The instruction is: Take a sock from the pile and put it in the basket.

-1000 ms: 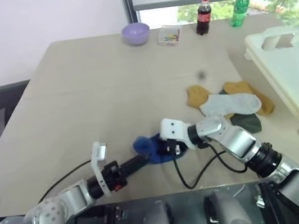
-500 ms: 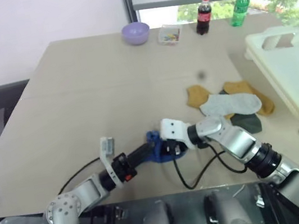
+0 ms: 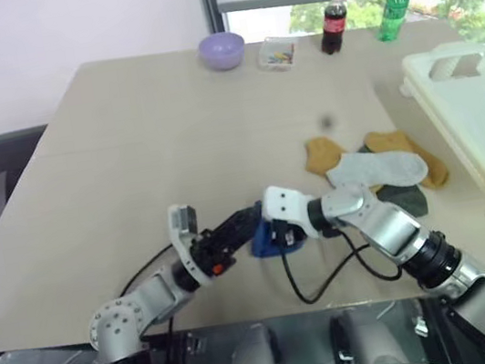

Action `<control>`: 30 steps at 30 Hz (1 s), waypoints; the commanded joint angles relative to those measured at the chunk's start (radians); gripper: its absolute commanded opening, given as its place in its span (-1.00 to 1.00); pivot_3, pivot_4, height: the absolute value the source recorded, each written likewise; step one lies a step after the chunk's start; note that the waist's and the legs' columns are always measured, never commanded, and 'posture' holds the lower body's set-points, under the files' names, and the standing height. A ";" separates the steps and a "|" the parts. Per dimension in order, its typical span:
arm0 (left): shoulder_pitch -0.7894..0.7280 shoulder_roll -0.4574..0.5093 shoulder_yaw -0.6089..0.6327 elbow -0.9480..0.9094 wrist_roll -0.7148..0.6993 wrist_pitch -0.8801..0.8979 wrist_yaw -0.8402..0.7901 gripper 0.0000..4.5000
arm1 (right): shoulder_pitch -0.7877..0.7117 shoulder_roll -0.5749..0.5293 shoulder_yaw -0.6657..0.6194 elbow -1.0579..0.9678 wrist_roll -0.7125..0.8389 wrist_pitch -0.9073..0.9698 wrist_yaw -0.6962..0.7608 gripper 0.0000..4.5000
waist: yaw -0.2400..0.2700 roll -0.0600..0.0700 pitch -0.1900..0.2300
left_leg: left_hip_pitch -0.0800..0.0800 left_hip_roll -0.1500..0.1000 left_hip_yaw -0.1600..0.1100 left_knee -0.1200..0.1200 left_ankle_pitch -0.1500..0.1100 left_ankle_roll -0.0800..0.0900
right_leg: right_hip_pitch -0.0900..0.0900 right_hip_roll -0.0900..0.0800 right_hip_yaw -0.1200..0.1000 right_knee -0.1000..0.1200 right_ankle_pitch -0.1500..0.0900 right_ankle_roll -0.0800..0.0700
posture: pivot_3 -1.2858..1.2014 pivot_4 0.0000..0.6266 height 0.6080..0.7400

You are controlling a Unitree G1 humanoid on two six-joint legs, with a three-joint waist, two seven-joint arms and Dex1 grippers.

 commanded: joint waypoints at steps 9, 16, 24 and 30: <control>-0.066 -0.041 -0.040 0.071 0.061 -0.056 -0.039 0.99 | 0.054 -0.058 -0.086 -0.216 0.046 0.180 -0.036 -0.08 | -0.001 -0.002 0.001 | -0.014 -0.002 0.000 -0.002 0.001 0.002 | -0.014 0.002 0.000 0.000 0.002 -0.004 | 0.03 -0.52 0.94; -0.093 -0.057 -0.026 0.097 0.051 -0.062 -0.048 1.00 | 0.087 -0.083 -0.099 -0.280 0.065 0.203 -0.052 0.96 | -0.001 -0.004 0.003 | -0.014 -0.002 0.000 -0.001 0.001 0.002 | -0.014 0.002 0.000 0.000 0.000 0.000 | 0.03 -0.52 0.94; -0.095 -0.068 -0.015 0.091 0.023 -0.044 -0.040 1.00 | 0.100 -0.086 -0.179 -0.373 0.139 0.257 -0.086 0.96 | 0.000 -0.006 0.004 | -0.014 -0.002 0.000 -0.001 0.001 0.002 | -0.014 0.002 0.000 0.000 0.000 0.000 | 0.03 -0.52 0.94; -0.097 -0.058 -0.032 0.094 0.044 -0.036 -0.053 1.00 | 0.100 -0.139 -0.228 -0.405 0.166 0.261 -0.083 0.96 | 0.001 -0.006 0.005 | -0.014 -0.002 0.000 -0.001 0.001 0.002 | -0.014 0.002 0.000 0.000 0.000 0.000 | 0.03 -0.52 0.94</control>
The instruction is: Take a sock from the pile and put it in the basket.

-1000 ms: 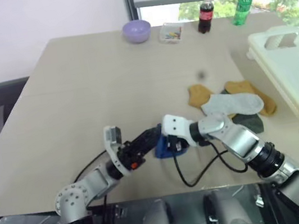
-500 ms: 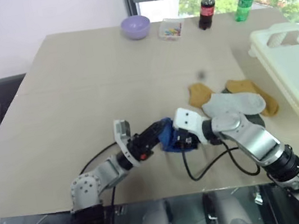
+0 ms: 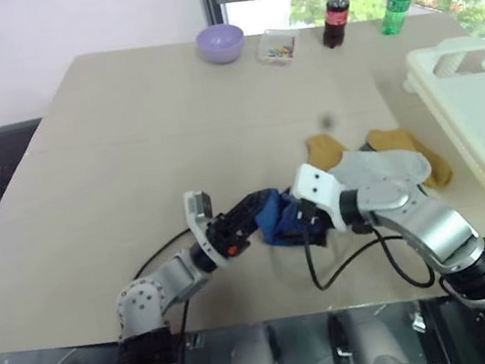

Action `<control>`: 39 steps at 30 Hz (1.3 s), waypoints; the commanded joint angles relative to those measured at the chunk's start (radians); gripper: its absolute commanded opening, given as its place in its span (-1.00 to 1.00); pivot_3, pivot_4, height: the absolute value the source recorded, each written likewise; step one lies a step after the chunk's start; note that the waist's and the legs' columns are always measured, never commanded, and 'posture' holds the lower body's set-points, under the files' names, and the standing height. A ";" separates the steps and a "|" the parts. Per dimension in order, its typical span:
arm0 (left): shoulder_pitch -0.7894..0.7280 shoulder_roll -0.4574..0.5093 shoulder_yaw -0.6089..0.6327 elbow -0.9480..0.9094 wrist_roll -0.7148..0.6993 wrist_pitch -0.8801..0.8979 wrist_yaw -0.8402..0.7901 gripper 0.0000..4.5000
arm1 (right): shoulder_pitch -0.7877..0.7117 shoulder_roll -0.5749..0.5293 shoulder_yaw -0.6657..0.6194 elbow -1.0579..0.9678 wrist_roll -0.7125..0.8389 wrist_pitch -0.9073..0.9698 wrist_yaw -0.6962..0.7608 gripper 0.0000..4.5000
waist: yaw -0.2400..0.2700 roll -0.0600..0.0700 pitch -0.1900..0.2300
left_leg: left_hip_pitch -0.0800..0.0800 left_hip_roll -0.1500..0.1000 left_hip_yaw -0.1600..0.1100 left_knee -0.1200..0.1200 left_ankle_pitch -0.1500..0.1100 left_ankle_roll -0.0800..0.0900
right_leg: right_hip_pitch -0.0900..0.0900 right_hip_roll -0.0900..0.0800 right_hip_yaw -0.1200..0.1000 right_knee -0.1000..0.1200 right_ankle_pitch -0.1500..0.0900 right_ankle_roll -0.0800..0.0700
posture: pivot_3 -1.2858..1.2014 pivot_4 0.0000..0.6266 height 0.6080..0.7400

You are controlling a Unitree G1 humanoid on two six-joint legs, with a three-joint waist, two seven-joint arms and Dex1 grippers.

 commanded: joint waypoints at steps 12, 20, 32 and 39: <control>-0.074 -0.020 -0.050 0.002 0.016 0.010 -0.055 1.00 | 0.092 -0.232 -0.283 -0.269 0.213 0.153 0.036 0.96 | 0.013 -0.004 0.007 | -0.001 0.000 0.000 0.000 0.000 0.000 | -0.001 0.000 0.000 -0.001 0.000 0.000 | 0.03 -0.52 0.94; -0.102 -0.016 -0.168 0.084 0.215 -0.049 -0.151 1.00 | 0.064 -0.108 -0.319 -0.312 0.287 0.236 -0.106 0.96 | 0.022 -0.005 0.007 | -0.001 0.000 0.000 0.000 0.000 0.000 | -0.001 0.000 0.000 -0.001 0.000 0.000 | 0.03 -0.52 0.94; -0.121 -0.035 -0.181 0.119 0.294 -0.055 -0.251 1.00 | 0.068 0.048 -0.247 -0.165 0.221 0.173 -0.303 0.96 | 0.023 -0.004 0.007 | -0.001 0.000 0.000 0.001 0.000 0.000 | 0.000 0.000 0.000 0.000 0.000 0.000 | 0.03 -0.52 0.94; -0.113 -0.040 -0.139 0.129 0.288 -0.049 -0.253 1.00 | 0.092 0.039 -0.260 -0.128 0.215 0.208 -0.333 0.96 | 0.022 -0.004 0.007 | -0.001 0.000 0.000 0.001 0.000 0.000 | 0.000 0.000 0.001 0.000 0.000 0.000 | 0.03 -0.52 0.94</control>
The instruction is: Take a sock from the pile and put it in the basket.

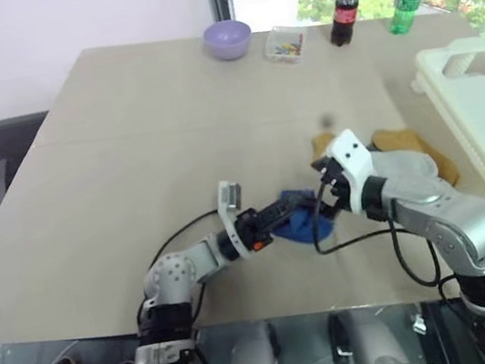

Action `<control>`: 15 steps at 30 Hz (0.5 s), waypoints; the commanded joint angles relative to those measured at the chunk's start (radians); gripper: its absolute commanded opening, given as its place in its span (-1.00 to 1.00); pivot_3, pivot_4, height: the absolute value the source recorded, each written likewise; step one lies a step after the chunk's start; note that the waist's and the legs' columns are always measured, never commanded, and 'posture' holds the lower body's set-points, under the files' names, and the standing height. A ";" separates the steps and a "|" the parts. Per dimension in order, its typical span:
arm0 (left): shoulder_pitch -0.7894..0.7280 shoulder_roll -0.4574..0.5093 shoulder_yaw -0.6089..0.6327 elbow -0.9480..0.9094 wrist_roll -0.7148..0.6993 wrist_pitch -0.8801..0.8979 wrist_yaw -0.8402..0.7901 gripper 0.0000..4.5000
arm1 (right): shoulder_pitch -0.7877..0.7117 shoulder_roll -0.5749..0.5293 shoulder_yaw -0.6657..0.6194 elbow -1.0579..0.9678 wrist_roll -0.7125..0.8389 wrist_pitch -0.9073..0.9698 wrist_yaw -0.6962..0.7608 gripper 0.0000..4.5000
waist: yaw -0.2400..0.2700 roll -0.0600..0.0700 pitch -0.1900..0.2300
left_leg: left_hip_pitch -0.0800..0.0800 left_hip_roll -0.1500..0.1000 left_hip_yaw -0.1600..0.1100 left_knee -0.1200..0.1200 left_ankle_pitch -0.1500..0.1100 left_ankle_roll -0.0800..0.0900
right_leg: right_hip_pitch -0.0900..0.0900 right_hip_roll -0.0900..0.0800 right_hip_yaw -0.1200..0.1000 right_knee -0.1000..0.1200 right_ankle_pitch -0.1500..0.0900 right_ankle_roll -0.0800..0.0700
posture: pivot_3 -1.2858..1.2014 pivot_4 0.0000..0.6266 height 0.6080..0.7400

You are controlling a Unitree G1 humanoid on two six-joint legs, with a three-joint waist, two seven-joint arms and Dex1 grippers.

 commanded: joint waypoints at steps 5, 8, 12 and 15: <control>0.022 -0.010 0.027 0.012 0.003 -0.001 -0.013 1.00 | 0.031 -0.060 -0.061 -0.054 0.039 0.112 -0.012 0.96 | -0.002 0.001 0.000 | 0.001 0.001 0.000 0.000 0.000 0.000 | 0.000 0.001 0.000 0.000 0.000 0.000 | 0.03 -0.52 0.94; 0.020 -0.012 0.035 0.017 0.006 -0.004 -0.011 1.00 | 0.046 -0.067 -0.104 -0.078 0.074 0.175 -0.017 0.96 | -0.002 0.001 0.000 | 0.001 0.001 0.000 0.000 0.000 0.000 | 0.000 0.001 0.000 0.000 0.000 0.000 | 0.03 -0.52 0.94; 0.018 -0.013 0.037 0.018 0.010 -0.004 -0.009 1.00 | 0.059 -0.038 -0.146 -0.103 0.133 0.249 -0.018 0.96 | -0.002 0.001 0.000 | 0.001 0.001 0.000 0.000 0.000 0.000 | 0.000 0.001 0.001 0.000 0.000 0.000 | 0.03 -0.52 0.94; 0.014 -0.010 0.040 0.025 0.015 -0.007 -0.009 1.00 | 0.064 0.007 -0.179 -0.112 0.181 0.310 -0.024 0.96 | -0.002 0.001 0.000 | 0.001 0.001 0.000 0.000 0.000 0.000 | 0.000 0.002 0.001 0.001 0.000 0.000 | 0.03 -0.52 0.94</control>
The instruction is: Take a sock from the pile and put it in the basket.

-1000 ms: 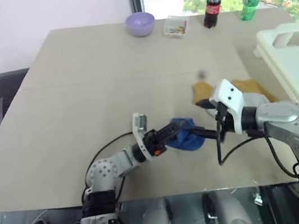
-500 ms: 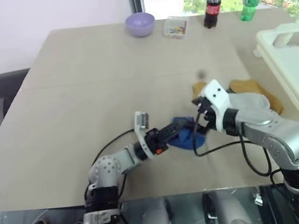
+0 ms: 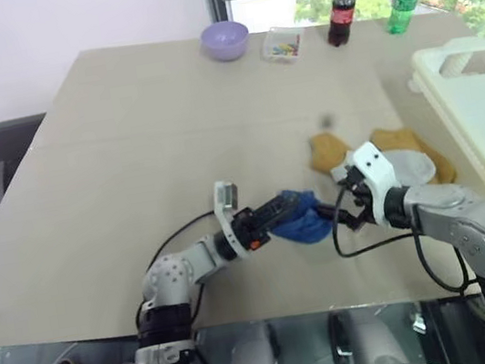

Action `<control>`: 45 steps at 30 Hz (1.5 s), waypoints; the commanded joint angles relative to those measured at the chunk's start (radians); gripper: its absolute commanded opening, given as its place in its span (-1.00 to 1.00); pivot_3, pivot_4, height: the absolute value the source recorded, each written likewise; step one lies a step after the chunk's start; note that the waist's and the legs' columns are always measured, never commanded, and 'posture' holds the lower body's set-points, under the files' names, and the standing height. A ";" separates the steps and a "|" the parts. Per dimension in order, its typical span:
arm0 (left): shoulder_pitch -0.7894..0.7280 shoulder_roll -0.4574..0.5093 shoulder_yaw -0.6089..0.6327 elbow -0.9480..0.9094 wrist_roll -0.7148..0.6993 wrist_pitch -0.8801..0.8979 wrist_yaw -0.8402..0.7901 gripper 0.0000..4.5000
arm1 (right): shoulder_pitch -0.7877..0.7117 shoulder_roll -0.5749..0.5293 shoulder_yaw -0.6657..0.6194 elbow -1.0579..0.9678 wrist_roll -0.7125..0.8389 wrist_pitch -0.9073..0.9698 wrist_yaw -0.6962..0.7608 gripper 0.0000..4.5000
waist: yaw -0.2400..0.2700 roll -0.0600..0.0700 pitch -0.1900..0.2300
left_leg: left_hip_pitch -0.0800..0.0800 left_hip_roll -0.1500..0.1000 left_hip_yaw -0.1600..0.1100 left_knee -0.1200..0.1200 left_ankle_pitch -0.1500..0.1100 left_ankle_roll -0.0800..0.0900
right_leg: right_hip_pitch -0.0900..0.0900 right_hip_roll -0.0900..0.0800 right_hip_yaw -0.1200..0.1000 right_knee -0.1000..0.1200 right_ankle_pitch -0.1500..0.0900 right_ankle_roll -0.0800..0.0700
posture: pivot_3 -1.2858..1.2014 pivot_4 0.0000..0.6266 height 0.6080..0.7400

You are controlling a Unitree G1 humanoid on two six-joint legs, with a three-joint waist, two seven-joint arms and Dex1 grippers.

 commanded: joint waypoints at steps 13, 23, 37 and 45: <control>0.006 0.004 0.023 0.020 0.007 -0.002 -0.008 1.00 | 0.076 0.313 -0.134 0.040 0.123 0.162 -0.100 0.17 | -0.002 0.002 -0.001 | 0.001 0.001 0.000 0.000 0.000 0.000 | 0.000 0.001 0.001 0.001 0.000 0.000 | 0.03 -0.52 0.94; 0.027 0.067 -0.009 -0.043 0.232 -0.332 -0.071 1.00 | 0.074 0.289 -0.190 0.060 0.117 0.108 -0.112 -0.99 | -0.019 0.003 -0.001 | 0.001 0.001 0.000 0.000 0.000 0.000 | 0.000 0.001 0.001 0.001 0.000 -0.001 | 0.03 -0.52 0.94; 0.026 0.102 -0.296 0.078 0.838 -1.280 -0.230 1.00 | -0.135 0.169 -0.316 0.053 0.177 0.132 -0.126 -0.99 | -0.016 0.005 0.000 | -0.003 0.001 0.002 -0.001 0.000 0.000 | -0.003 0.001 0.001 0.000 0.003 -0.004 | 0.03 -0.52 0.94; -0.081 -0.020 -0.301 0.235 0.864 -1.451 -0.189 1.00 | -0.183 0.043 -0.408 -0.023 0.284 0.321 -0.132 -0.99 | 0.003 0.005 0.000 | -0.014 -0.001 0.003 0.001 0.000 0.001 | -0.010 -0.001 -0.003 -0.001 0.006 0.000 | 0.03 -0.52 0.94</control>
